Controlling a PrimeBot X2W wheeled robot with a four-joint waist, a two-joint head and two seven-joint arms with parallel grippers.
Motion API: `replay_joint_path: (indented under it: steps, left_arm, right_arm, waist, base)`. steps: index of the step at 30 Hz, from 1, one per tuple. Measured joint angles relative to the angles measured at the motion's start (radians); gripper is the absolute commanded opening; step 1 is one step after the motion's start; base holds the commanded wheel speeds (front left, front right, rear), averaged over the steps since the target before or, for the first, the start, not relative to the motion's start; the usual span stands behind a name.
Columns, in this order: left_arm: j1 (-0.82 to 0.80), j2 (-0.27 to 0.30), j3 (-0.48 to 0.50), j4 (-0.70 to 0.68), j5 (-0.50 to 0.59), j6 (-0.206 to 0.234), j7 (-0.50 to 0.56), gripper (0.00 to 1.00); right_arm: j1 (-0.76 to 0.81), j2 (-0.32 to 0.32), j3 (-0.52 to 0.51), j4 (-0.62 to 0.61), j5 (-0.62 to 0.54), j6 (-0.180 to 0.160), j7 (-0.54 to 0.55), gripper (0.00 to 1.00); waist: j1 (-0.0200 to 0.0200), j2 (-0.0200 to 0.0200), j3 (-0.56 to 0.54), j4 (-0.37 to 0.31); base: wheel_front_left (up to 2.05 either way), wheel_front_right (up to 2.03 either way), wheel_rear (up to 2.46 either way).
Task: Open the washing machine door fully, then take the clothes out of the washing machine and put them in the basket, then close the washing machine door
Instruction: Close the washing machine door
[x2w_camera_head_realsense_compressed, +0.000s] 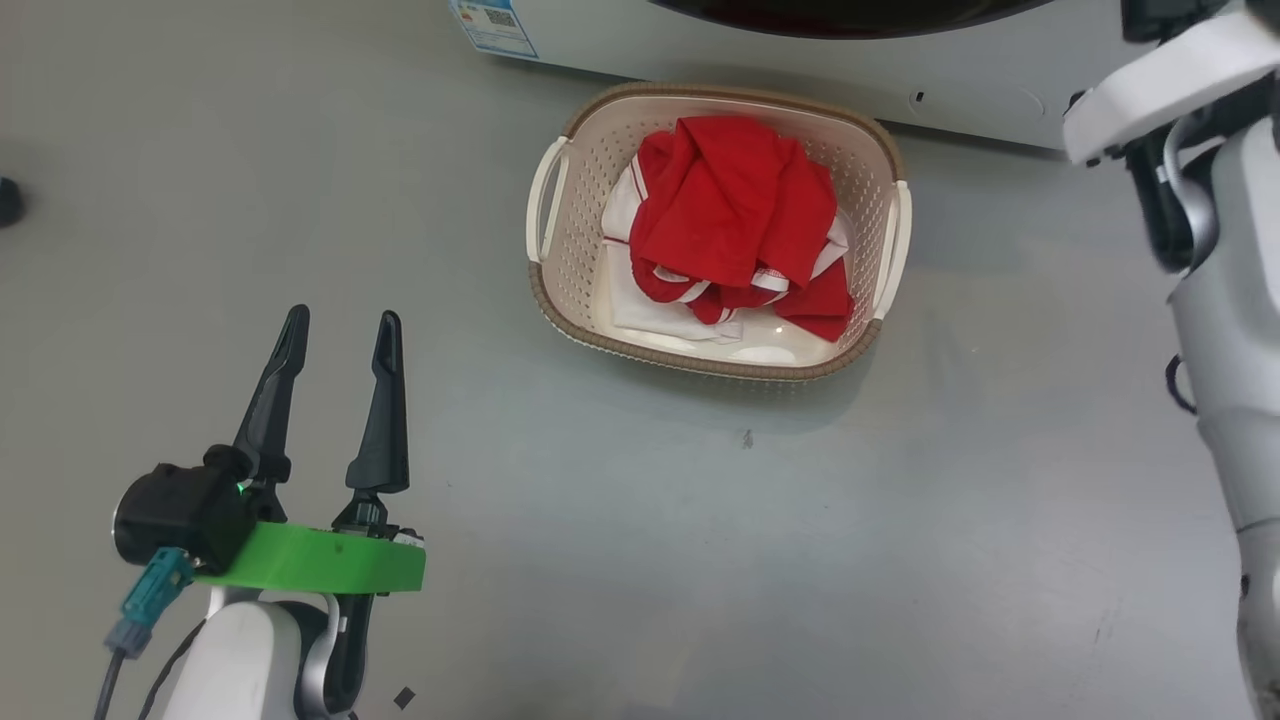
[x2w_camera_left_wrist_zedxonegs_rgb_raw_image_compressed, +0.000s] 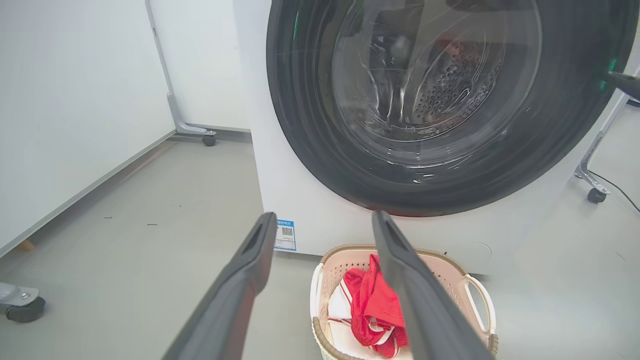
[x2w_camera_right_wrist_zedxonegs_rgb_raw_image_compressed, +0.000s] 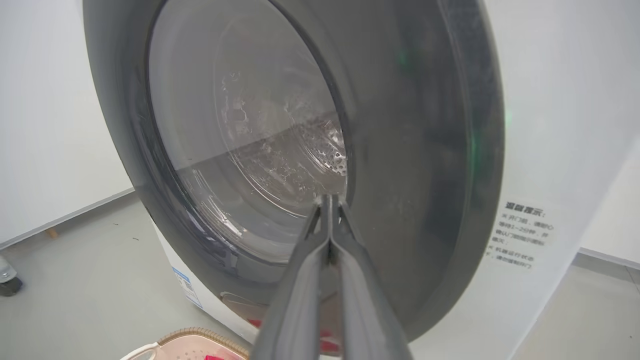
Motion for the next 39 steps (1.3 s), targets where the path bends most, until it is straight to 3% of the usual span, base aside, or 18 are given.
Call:
replay_joint_path:
  steps: [5, 6, 7, 8, 9, 19, 39]
  left_arm:
    - [0.001, 0.0, 0.015, 0.007, 0.022, 0.0, 0.0, 1.0]
    - [0.001, 0.0, 0.017, 0.009, 0.022, 0.0, 0.0, 1.0]
    - [0.002, 0.0, 0.02, 0.012, 0.023, 0.0, 0.0, 1.0]
    - [0.002, 0.0, 0.024, 0.016, 0.026, 0.0, 0.0, 1.0]
    - [0.004, 0.0, 0.028, 0.019, 0.032, -0.001, 0.0, 1.0]
    - [0.052, 0.006, 0.055, 0.056, 0.067, -0.001, 0.0, 1.0]
    - [0.174, 0.012, 0.071, 0.13, 0.075, -0.009, 0.0, 1.0]
  right_arm:
    - [0.133, 0.045, -0.034, -0.01, 0.053, 0.0, -0.014, 0.0]
    - [0.161, 0.053, -0.041, -0.011, 0.062, 0.0, -0.014, 0.12]
    - [0.187, 0.058, -0.045, -0.013, 0.065, 0.0, -0.014, 0.35]
    - [0.212, 0.063, -0.047, -0.016, 0.065, 0.0, -0.014, 0.74]
    - [0.233, 0.07, -0.049, -0.02, 0.066, 0.0, -0.015, 1.0]
    - [0.398, 0.155, -0.083, -0.146, 0.072, -0.009, -0.015, 1.0]
    - [0.78, 0.192, -0.095, -0.281, 0.077, -0.029, -0.015, 1.0]
  waist:
    - [0.0, 0.0, -0.025, -0.027]
    - [0.0, 0.0, -0.031, -0.033]
    - [0.0, 0.0, -0.038, -0.04]
    - [0.0, 0.0, -0.045, -0.047]
    - [0.0, 0.0, -0.051, -0.054]
    - [0.0, 0.0, -0.128, -0.137]
    - [-0.0001, 0.0, -0.31, -0.287]
  base:
    - [0.0, 0.0, 0.0]
    - [0.0, 0.0, 0.0]
    - [0.0, 0.0, 0.0]
    - [0.0, 0.0, 0.0]
    - [0.0, 0.0, 0.0]
    - [0.0, 0.0, 0.0]
    - [0.0, 0.0, 0.0]
